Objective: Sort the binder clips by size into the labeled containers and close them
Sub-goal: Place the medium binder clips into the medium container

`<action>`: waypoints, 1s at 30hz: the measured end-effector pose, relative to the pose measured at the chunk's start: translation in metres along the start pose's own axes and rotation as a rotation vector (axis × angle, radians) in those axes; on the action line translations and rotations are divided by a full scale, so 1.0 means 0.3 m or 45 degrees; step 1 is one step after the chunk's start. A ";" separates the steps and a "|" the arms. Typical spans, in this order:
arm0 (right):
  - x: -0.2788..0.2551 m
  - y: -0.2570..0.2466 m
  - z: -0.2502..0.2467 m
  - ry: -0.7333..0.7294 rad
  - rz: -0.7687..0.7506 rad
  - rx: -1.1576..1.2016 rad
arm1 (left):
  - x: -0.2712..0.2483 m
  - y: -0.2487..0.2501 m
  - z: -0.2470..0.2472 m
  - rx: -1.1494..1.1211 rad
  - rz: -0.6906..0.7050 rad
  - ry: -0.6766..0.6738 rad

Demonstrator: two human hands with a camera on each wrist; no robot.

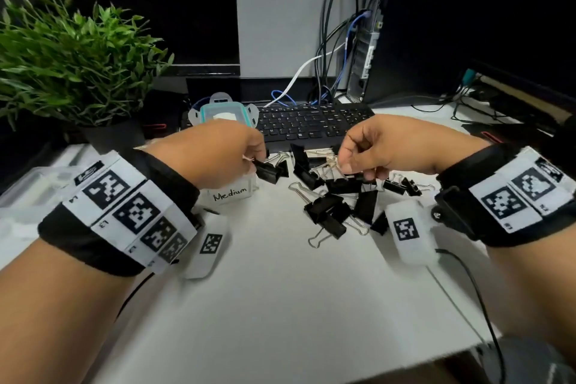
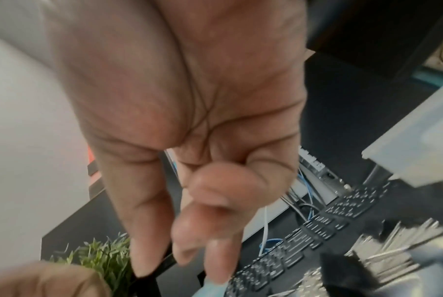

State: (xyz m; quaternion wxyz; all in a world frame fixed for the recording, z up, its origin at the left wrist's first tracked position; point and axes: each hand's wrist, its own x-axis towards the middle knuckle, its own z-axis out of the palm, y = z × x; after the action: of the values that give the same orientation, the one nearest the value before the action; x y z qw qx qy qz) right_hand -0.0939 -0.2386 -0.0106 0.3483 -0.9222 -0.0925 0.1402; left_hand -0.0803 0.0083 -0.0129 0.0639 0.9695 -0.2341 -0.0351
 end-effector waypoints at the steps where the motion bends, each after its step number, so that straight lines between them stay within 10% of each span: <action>1: -0.015 0.008 -0.012 -0.023 0.032 -0.077 | -0.009 0.024 0.000 0.005 0.033 0.001; 14: -0.097 0.057 -0.005 -0.228 0.157 -0.951 | 0.004 0.356 0.064 -0.059 0.248 -0.136; 30: -0.056 0.007 0.094 -0.299 -0.045 -1.103 | -0.048 0.177 0.048 -0.010 0.007 -0.239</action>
State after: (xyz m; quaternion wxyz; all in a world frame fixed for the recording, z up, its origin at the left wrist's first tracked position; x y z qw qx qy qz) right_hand -0.1187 -0.2272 -0.0289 -0.0804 -0.9592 -0.1971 0.1862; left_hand -0.1184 -0.0333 -0.0192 0.0458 0.9610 -0.2415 -0.1266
